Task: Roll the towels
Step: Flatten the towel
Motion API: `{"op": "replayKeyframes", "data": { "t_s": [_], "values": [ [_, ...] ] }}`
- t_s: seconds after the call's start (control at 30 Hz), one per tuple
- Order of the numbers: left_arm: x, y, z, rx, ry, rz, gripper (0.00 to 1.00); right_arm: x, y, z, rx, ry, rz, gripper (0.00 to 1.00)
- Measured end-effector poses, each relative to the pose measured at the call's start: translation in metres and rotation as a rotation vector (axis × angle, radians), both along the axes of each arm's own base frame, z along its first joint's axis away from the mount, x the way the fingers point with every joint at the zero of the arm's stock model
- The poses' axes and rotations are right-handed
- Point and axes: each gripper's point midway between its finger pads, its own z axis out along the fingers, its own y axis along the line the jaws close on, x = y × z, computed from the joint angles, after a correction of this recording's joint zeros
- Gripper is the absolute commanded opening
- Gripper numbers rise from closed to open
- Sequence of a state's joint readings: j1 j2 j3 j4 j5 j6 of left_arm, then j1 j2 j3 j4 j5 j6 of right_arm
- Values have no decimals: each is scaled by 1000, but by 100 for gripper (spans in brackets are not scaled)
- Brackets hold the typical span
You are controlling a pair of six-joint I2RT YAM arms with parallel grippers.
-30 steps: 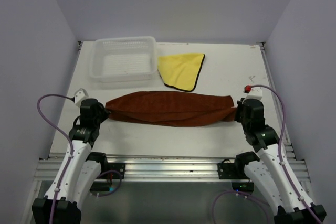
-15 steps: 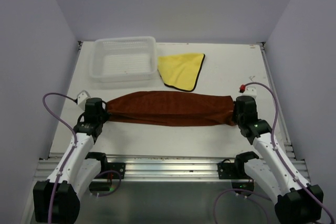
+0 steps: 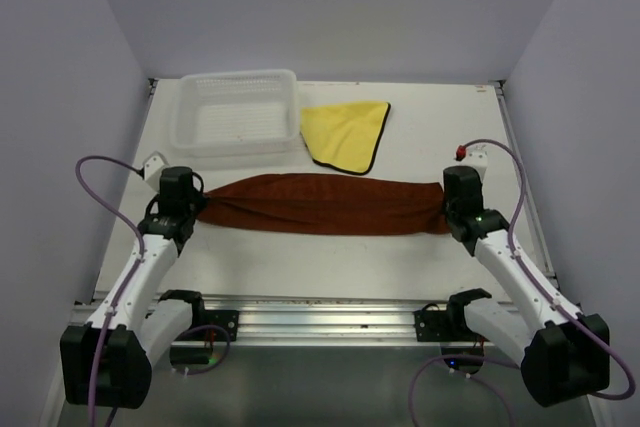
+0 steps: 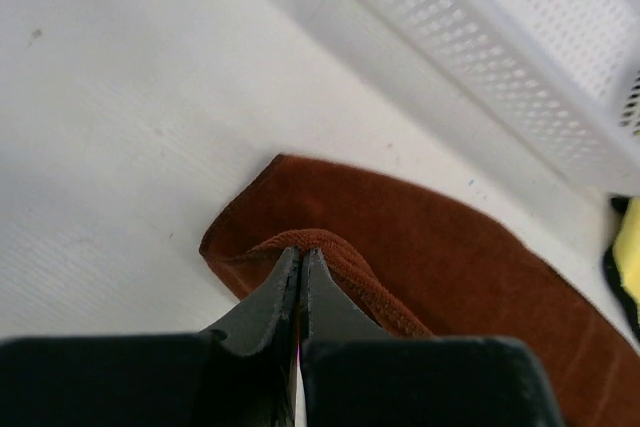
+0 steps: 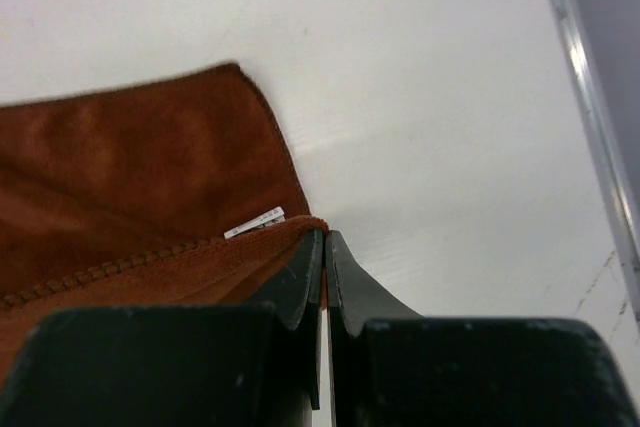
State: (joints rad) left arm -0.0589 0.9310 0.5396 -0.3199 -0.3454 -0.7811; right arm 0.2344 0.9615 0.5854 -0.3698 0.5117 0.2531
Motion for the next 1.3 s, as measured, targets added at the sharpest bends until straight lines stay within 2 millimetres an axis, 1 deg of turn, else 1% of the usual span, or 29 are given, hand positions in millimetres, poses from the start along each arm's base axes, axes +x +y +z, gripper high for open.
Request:
{"op": "replayKeyframes", "data": {
  "t_s": [0.03,0.1,0.17,0.27,0.33,0.37,0.4,0.47,0.5,0.6,0.67,0.8,0.87,0.93,1.0,1.07,1.17,1.3],
  "values": [
    [4,0,9,5,-21,-3,0,5,-1,10,-8,-24,-6,0],
    [15,1,36,15,-78,-3,0,19,-3,37,-23,-94,-16,0],
    [27,3,69,28,-140,3,0,35,-3,74,-26,-178,-22,0],
    [50,7,135,52,-265,14,0,63,0,136,-16,-313,-33,0],
    [61,10,175,65,-334,23,0,75,2,166,-9,-375,-35,0],
    [65,12,189,69,-359,29,0,79,3,179,-6,-403,-35,0],
    [66,14,199,74,-377,32,0,81,3,190,-3,-426,-34,0],
    [65,17,212,87,-399,38,0,80,3,206,1,-459,-34,0],
    [63,19,216,92,-405,41,0,78,2,211,3,-473,-33,0],
    [53,22,216,103,-391,43,0,64,0,223,11,-502,-28,0],
    [45,23,217,109,-387,41,0,49,-3,235,22,-537,-26,0],
    [21,24,226,108,-426,45,0,15,-10,260,49,-623,-25,0],
    [10,24,232,107,-446,46,0,1,-12,269,59,-656,-20,0],
    [4,24,236,107,-459,47,0,-7,-14,274,63,-677,-21,0],
    [1,25,237,109,-462,48,0,-7,-14,274,61,-676,-19,0],
    [2,25,234,114,-448,47,0,-3,-13,269,51,-653,-17,0],
    [8,25,226,120,-418,45,0,7,-12,259,30,-606,-16,0],
    [20,26,210,135,-356,36,0,22,-11,246,-1,-554,-19,0]
  ]
}}
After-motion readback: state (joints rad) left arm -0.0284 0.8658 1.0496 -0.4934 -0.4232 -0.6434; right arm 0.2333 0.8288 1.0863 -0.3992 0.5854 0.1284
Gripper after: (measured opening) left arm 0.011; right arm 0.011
